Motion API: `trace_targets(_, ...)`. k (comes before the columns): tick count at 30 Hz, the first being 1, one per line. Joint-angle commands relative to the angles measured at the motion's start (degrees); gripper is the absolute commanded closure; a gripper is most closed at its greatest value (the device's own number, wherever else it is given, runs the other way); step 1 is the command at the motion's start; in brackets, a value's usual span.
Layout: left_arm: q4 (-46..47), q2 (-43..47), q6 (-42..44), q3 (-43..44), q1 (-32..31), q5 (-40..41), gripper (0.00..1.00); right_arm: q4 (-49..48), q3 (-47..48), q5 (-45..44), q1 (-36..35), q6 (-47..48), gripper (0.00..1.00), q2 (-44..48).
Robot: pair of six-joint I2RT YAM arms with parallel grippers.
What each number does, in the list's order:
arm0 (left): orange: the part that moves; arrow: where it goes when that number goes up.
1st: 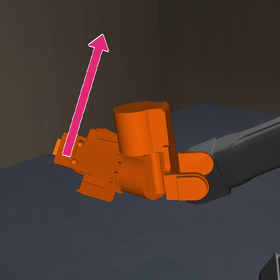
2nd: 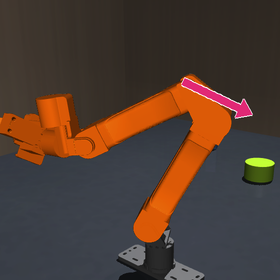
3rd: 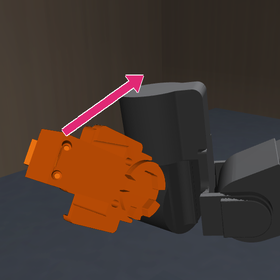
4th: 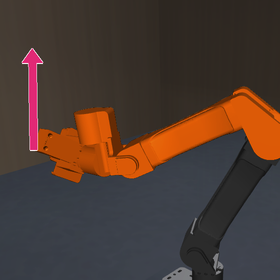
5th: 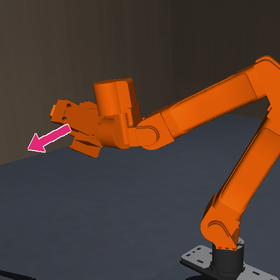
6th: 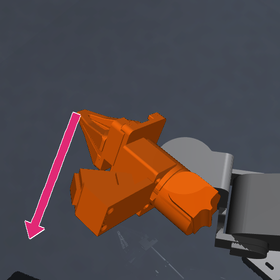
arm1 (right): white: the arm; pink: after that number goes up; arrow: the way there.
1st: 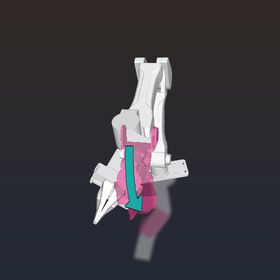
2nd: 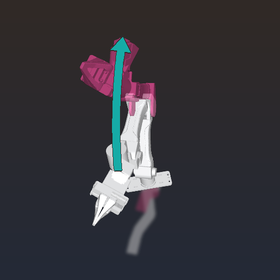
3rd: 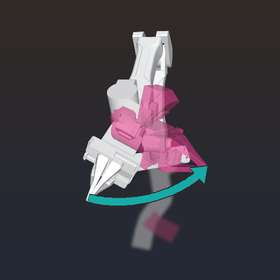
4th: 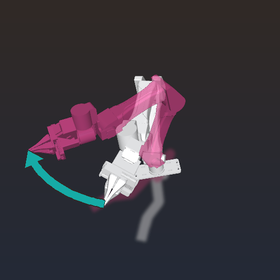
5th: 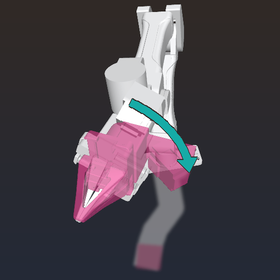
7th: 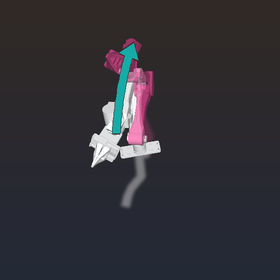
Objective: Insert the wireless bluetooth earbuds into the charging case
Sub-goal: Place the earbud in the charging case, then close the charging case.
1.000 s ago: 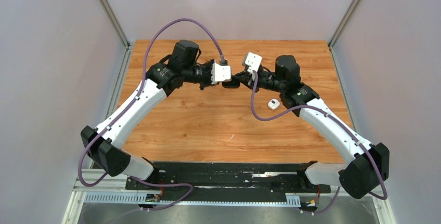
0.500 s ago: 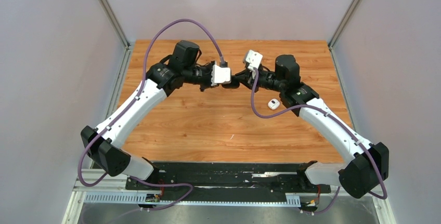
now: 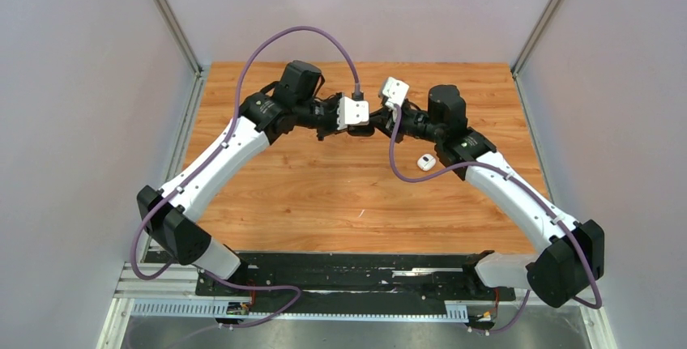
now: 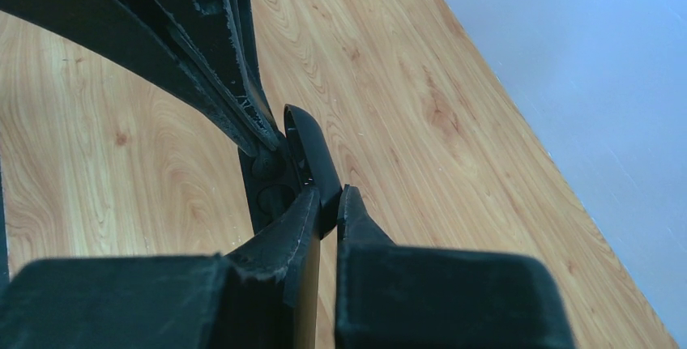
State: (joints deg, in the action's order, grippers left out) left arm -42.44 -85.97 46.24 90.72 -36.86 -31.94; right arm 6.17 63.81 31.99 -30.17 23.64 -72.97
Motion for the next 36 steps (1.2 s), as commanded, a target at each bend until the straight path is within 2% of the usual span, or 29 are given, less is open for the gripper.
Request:
trace_targets(1,-0.81,-2.11,-2.22,3.39,-0.46,3.77,1.0,-3.47,2.74,1.98,-0.38,0.09,1.0,0.85)
trace_targets(3,-0.62,-2.05,-2.38,3.34,-0.47,4.04,1.0,-3.5,2.72,2.01,-0.41,0.05,1.0,0.9)
trace_targets(6,-1.04,-1.46,-1.59,3.16,-0.51,2.77,0.77,-3.47,2.49,1.94,-0.38,0.08,1.0,0.86)
trace_targets(10,1.42,2.35,-1.68,1.6,-0.49,-1.04,0.52,-3.52,2.03,1.28,-0.33,0.26,1.0,0.75)
trace_targets(13,2.96,5.7,-2.88,2.7,-0.45,-1.71,0.39,-3.58,1.85,0.83,-0.13,0.18,1.0,0.4)
trace_targets(16,-0.73,6.31,-2.99,7.9,-0.41,-1.4,0.28,-3.62,2.05,0.73,0.22,-0.47,1.0,-0.16)
trace_targets(18,-3.22,6.65,-3.08,11.05,-0.35,-0.44,0.25,-3.59,2.39,0.87,0.37,-1.06,1.0,-0.53)
trace_targets(20,-2.7,8.02,-4.93,10.49,0.17,1.52,0.21,-3.65,2.82,0.89,0.46,-1.55,1.0,-0.86)
trace_targets(21,0.63,9.6,-6.95,8.08,0.63,2.4,0.19,-3.69,3.15,0.97,0.56,-1.81,1.0,-1.01)
trace_targets(23,7.62,11.65,-16.73,2.94,3.75,3.72,0.14,-3.94,3.77,0.97,0.62,-2.49,1.0,-1.23)
trace_targets(24,9.65,12.03,-24.84,1.55,7.14,1.97,0.13,-4.05,4.15,1.05,0.72,-3.05,1.0,-1.29)
trace_targets(26,14.04,12.4,-35.27,-3.12,12.22,-2.13,0.12,-4.06,5.24,0.81,1.24,-4.87,1.0,-1.65)
trace_targets(28,18.56,12.33,-41.81,-6.27,16.06,-6.87,0.12,-4.05,6.73,0.58,2.44,-8.14,1.0,-2.21)
trace_targets(33,26.43,11.4,-50.41,-12.83,20.24,-18.18,0.12,-4.93,11.17,1.95,5.11,-17.63,1.0,-4.1)
trace_targets(35,33.68,10.65,-55.98,-15.73,20.4,-23.77,0.13,-6.51,11.66,3.67,5.2,-20.19,1.0,-4.42)
trace_targets(36,40.95,9.97,-58.67,-17.83,20.42,-27.27,0.14,-7.85,11.75,4.78,5.13,-21.23,1.0,-4.73)
